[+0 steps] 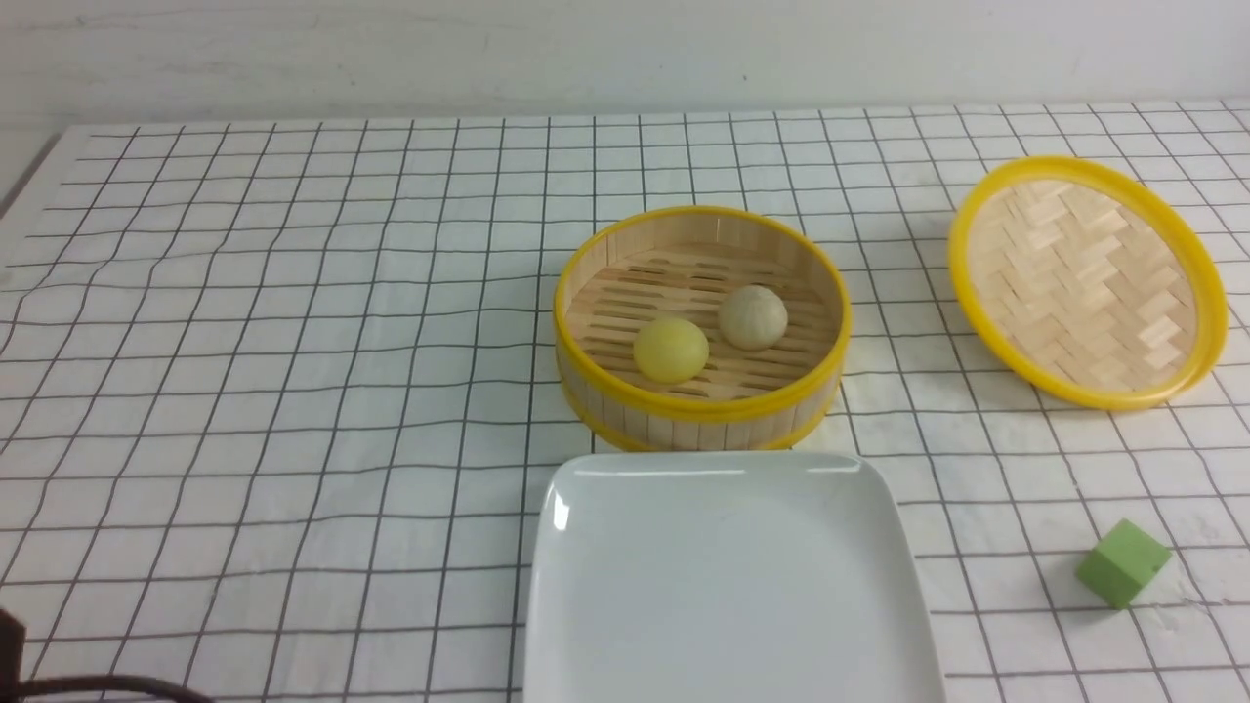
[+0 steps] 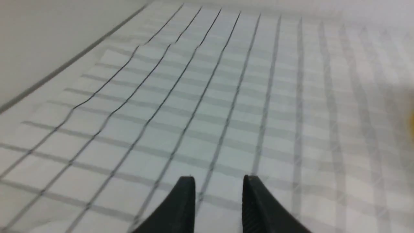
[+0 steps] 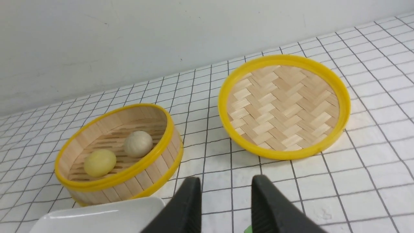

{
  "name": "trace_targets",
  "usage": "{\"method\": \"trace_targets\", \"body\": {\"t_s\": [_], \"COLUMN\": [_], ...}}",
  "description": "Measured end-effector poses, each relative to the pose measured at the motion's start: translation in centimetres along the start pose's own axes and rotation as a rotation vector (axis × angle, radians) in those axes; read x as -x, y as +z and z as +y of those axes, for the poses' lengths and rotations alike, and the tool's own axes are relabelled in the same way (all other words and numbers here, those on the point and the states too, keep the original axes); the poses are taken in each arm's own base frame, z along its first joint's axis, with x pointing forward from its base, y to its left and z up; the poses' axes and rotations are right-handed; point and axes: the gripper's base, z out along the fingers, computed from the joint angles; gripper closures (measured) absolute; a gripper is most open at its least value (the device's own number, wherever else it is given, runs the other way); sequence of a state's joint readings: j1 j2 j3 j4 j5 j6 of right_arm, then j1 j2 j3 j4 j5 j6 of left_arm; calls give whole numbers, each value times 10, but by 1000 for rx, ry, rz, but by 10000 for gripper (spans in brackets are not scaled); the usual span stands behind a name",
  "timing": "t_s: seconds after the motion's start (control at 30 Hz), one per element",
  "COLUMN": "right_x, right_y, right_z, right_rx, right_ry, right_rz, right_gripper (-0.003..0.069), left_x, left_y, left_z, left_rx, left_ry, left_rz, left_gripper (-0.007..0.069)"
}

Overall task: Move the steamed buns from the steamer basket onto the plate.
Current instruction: Use the right arm to grab the steamed stuffed bun that is closest to it

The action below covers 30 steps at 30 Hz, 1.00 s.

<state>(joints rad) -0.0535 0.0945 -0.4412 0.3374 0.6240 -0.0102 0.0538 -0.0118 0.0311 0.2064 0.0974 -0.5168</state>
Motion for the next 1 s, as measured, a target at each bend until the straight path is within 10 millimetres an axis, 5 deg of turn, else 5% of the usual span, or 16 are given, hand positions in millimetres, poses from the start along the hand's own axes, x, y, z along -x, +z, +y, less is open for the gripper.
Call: {"method": "trace_targets", "body": {"t_s": [0.03, 0.13, 0.3, 0.37, 0.47, 0.5, 0.67, 0.77, 0.83, 0.87, 1.0], "right_x": [13, 42, 76, 96, 107, 113, 120, 129, 131, 134, 137], "right_y": [2, 17, 54, 90, 117, 141, 181, 215, 226, 240, 263], "right_z": [6, 17, 27, 31, 33, 34, 33, 30, 29, 27, 24], "right_rx": [32, 84, 159, 220, 270, 317, 422, 462, 463, 471, 485], "right_ry": [-18, -61, -168, -183, -181, -211, -337, -340, -328, -326, -338], "right_rz": [14, 72, 196, 283, 348, 412, 511, 565, 582, 606, 646], "right_gripper": [419, 419, 419, 419, 419, 419, 419, 419, 419, 419, 419], "left_x": [13, 31, 39, 39, 39, 47, 84, 128, 134, 143, 149], "left_y": [-1, -7, -11, -12, -12, -11, 1, 41, 52, 80, 131], "left_z": [-7, -15, -20, -23, -25, -30, -46, -72, -79, -95, -120], "left_rx": [-87, -224, -333, -377, -380, -365, -314, -358, -393, -495, -707], "left_ry": [-173, -327, -448, -523, -515, -444, -267, -97, -64, -24, -58], "left_rz": [-134, -312, -390, -366, -328, -291, -200, -49, 1, 142, 438], "left_gripper": [384, 384, 384, 384, 384, 384, 384, 384, 384, 384, 384]}}
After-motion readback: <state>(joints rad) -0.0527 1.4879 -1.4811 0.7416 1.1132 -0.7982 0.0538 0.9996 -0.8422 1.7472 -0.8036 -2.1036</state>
